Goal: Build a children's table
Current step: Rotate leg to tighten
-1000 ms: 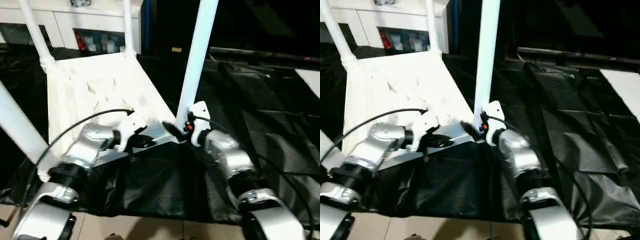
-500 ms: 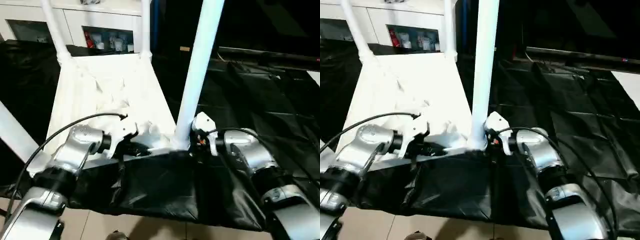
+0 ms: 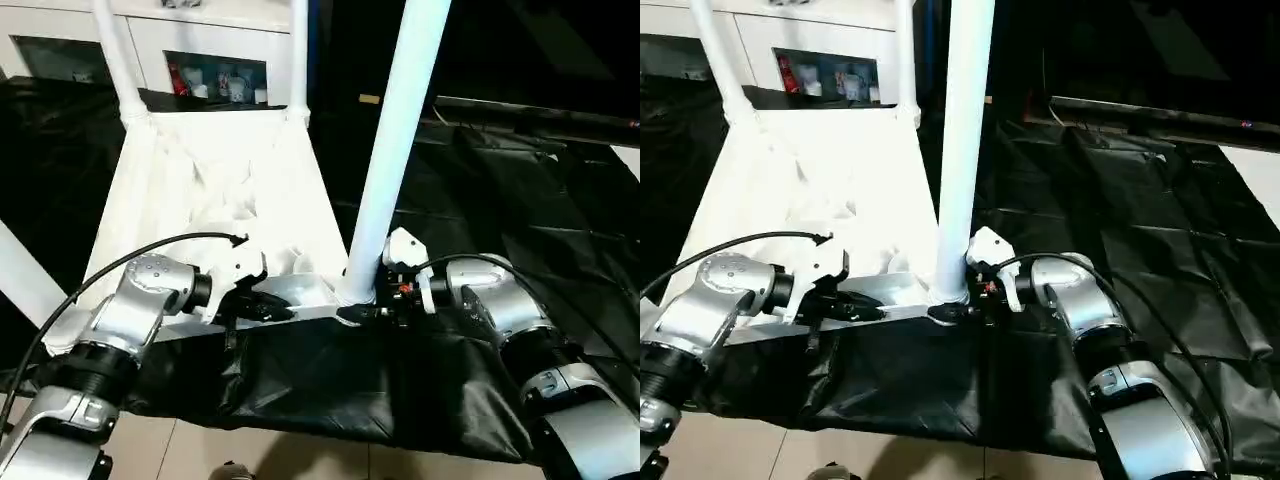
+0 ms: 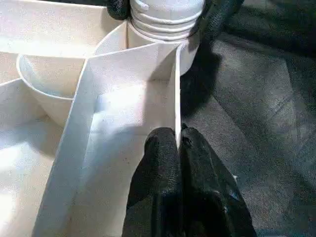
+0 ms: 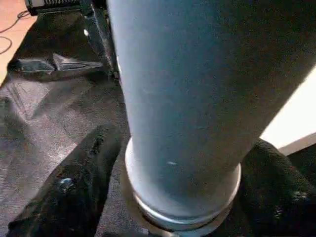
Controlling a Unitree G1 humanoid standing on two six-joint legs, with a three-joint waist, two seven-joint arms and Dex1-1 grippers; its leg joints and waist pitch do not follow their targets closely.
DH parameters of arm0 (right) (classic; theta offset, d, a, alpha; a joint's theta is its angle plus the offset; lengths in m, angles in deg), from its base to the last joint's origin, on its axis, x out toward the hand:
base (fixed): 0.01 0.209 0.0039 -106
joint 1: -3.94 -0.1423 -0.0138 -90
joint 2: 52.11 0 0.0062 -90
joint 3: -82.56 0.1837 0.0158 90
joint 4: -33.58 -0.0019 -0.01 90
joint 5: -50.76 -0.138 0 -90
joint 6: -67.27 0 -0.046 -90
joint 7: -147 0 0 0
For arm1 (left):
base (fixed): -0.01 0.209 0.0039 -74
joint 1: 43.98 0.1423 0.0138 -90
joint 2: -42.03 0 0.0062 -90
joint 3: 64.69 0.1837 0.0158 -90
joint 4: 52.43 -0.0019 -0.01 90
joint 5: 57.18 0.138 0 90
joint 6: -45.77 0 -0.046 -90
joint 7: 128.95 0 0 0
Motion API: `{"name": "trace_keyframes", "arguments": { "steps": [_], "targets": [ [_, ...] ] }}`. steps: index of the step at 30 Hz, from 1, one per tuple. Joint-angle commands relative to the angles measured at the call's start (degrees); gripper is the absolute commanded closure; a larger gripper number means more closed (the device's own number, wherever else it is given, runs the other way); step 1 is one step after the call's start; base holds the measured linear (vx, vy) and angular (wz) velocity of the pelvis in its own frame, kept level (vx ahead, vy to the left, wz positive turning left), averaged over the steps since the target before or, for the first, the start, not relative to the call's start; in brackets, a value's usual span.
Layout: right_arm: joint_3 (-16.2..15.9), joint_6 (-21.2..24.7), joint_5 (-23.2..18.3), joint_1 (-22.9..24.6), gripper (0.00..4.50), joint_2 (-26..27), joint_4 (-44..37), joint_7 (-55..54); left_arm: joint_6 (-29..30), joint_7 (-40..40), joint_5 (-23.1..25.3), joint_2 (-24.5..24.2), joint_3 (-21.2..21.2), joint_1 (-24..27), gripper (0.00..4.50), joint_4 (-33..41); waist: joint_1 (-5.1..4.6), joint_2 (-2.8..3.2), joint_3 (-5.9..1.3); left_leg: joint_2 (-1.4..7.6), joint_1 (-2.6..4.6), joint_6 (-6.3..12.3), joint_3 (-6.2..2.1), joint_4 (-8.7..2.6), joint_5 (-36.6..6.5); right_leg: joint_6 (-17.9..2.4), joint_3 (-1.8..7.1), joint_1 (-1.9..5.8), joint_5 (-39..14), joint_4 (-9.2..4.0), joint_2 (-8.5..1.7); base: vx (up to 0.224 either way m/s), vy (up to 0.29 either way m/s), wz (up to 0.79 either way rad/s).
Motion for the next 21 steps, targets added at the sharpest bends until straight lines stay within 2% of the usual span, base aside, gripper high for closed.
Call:
{"name": "trace_keyframes", "arguments": {
  "steps": [1,3,8,9,12,13,14,15,16,17,18,19,21],
  "targets": [
    [-0.3,-0.7,-0.6,-0.9,1.24,0.4,0.3,1.2,-0.3,-1.3,-2.9,1.0,0.0,0.1,4.50,1.4,0.06,-0.08,-4.05,0.21,-0.05,3.41,0.85,-3.50,-7.3,-13.3,2.15,3.48,-7.9,-2.98,-2.60,0.000,0.000,0.00],
    [0.1,-0.8,-0.9,-0.8,1.55,0.9,0.7,0.7,-0.4,-1.2,-2.8,1.0,0.0,0.0,4.50,1.2,0.12,-0.12,-4.09,0.24,-0.04,3.34,0.82,-3.52,-7.6,-13.5,2.14,3.50,-7.9,-2.93,-2.66,0.000,0.000,0.00],
    [2.9,1.0,-3.3,0.9,1.75,4.2,-0.1,-4.6,0.2,3.3,-2.9,3.3,-1.3,-0.1,4.50,0.7,0.12,0.14,-4.05,0.23,-0.03,2.91,0.78,-3.59,-8.0,-13.5,2.17,3.52,-7.9,-2.98,-2.65,0.000,0.000,0.00],
    [3.2,1.0,-3.4,1.2,1.76,4.7,-0.3,-5.8,0.2,4.4,-2.6,3.8,-1.5,-0.2,4.50,0.5,0.00,0.17,-3.98,0.18,-0.03,2.35,0.72,-3.69,-8.8,-13.0,2.21,3.50,-9.2,-3.21,-2.72,0.000,0.000,0.00],
    [4.8,2.1,-3.4,2.2,1.78,6.9,-0.3,-12.4,0.7,9.9,-1.0,5.9,-2.1,-1.3,4.50,-1.2,-0.22,-0.04,-3.82,-0.01,-0.08,1.21,0.56,-3.92,-10.4,-11.2,2.25,3.54,-14.3,-3.79,-2.85,0.000,0.000,0.00],
    [5.7,2.8,-3.7,2.8,1.79,8.5,-0.6,-15.8,1.2,13.3,-0.3,7.4,-2.5,-1.9,4.50,-2.1,-0.28,0.24,-3.84,-0.04,0.04,1.02,0.56,-3.90,-10.6,-10.9,2.29,3.42,-15.0,-3.88,-2.84,0.000,0.000,0.00],
    [6.0,2.8,-3.7,3.1,1.79,9.2,-0.8,-17.3,1.3,14.7,0.0,8.0,-2.7,-2.1,4.50,-2.4,-0.40,0.18,-3.79,0.01,0.08,0.81,0.59,-3.93,-10.8,-10.6,2.36,3.31,-15.5,-4.03,-2.87,0.000,0.000,0.00],
    [6.2,2.2,-3.2,4.3,1.80,11.7,-1.4,-21.4,2.3,19.5,0.9,10.3,-3.1,-2.9,4.50,-2.9,-0.47,0.61,-3.81,-0.04,0.06,0.40,0.49,-3.97,-11.4,-9.9,2.36,3.31,-17.0,-4.13,-2.89,0.000,0.000,0.00],
    [6.1,1.9,-2.9,4.7,1.80,12.4,-1.6,-22.4,2.7,20.8,1.2,11.0,-3.2,-3.0,4.50,-2.9,-0.54,0.39,-3.67,-0.04,0.14,0.41,0.59,-4.00,-11.6,-9.5,2.39,3.12,-17.6,-4.48,-2.84,0.000,0.000,0.00],
    [5.9,1.6,-2.6,5.1,1.80,13.2,-1.7,-23.5,3.1,22.2,1.4,11.7,-3.3,-3.1,4.50,-2.8,-0.56,0.23,-3.74,-0.12,0.03,0.34,0.46,-4.02,-11.9,-9.0,2.30,3.30,-18.7,-4.41,-2.87,0.000,0.000,0.00],
    [6.1,1.2,-2.0,5.7,1.80,15.9,-1.7,-27.9,3.7,26.0,2.0,13.7,-3.5,-3.4,4.50,-2.7,-0.59,0.68,-3.86,-0.11,-0.05,0.22,0.39,-4.01,-11.6,-8.9,2.32,3.28,-18.1,-4.35,-2.87,0.000,0.000,0.00],
    [6.1,1.2,-2.0,5.7,1.80,15.9,-1.7,-27.9,3.7,26.0,2.0,13.7,-3.5,-3.4,4.50,-2.7,-0.73,0.55,-3.78,-0.10,-0.03,0.18,0.46,-4.04,-11.5,-8.9,2.36,3.15,-17.8,-4.45,-2.75,0.000,0.000,0.00],
    [6.3,0.0,-0.3,5.6,1.80,20.3,-0.8,-36.6,3.6,31.0,3.0,16.8,-3.6,-3.4,4.50,-2.4,-0.87,0.78,-3.83,-0.27,-0.11,-0.10,0.38,-4.09,-11.7,-8.6,2.28,3.19,-18.2,-4.45,-2.74,0.000,0.000,0.00]
  ]
}}
